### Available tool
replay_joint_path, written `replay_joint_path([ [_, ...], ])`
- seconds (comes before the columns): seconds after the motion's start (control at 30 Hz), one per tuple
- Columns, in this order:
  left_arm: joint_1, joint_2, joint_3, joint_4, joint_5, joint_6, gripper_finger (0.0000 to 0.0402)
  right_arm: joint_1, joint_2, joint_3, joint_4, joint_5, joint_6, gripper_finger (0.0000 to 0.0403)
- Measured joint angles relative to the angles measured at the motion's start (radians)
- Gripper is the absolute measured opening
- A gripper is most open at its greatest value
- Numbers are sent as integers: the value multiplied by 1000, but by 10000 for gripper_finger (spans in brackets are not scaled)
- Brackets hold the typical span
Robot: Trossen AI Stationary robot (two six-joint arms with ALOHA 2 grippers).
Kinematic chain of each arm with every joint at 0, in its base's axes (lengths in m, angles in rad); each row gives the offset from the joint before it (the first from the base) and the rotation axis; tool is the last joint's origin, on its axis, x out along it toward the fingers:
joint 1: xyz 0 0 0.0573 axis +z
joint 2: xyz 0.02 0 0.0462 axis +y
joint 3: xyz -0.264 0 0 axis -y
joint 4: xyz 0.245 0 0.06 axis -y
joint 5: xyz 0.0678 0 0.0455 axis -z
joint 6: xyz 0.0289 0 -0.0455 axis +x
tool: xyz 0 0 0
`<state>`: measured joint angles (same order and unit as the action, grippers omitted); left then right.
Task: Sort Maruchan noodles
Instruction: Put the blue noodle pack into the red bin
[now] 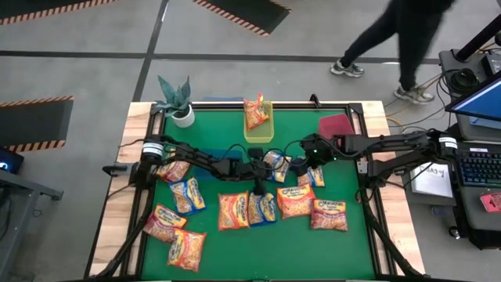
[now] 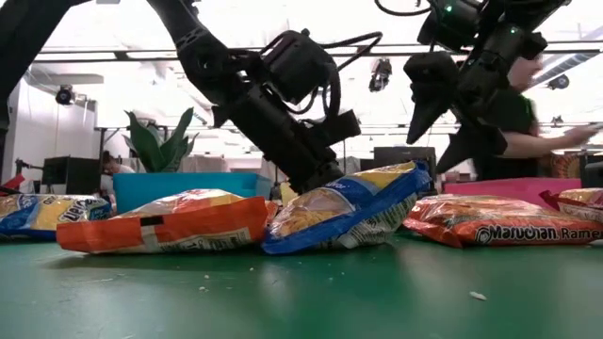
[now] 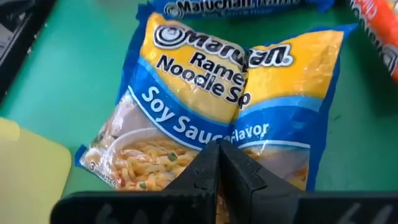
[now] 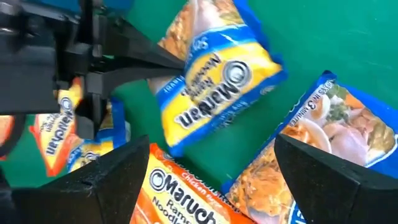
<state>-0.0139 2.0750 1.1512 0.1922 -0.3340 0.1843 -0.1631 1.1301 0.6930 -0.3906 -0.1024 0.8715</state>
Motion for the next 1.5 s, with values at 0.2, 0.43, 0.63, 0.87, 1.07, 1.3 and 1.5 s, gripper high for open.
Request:
replay_joint_path([
  [0.2,-5,-14,0,-43,-1,-54,0,0,31,0,10,13,5,335],
  [0.43,-5,-16,-1,-45,0,-68,0,-1,79,0,39,78,13,338],
  [0.63,-5,-16,-1,-51,-4,-71,0,0,148,0,101,131,3,337],
  [0.87,-5,-16,-2,-53,-22,-71,0,-1,279,0,293,133,-84,331],
  [1.07,-4,-15,-2,-52,-22,-74,0,-1,403,0,428,116,-134,329],
  [1.3,-4,-15,-2,-50,-23,-74,0,-1,455,1,565,51,-180,326],
  [1.5,-4,-14,-3,-40,-24,-74,0,-1,452,0,582,46,-189,321],
])
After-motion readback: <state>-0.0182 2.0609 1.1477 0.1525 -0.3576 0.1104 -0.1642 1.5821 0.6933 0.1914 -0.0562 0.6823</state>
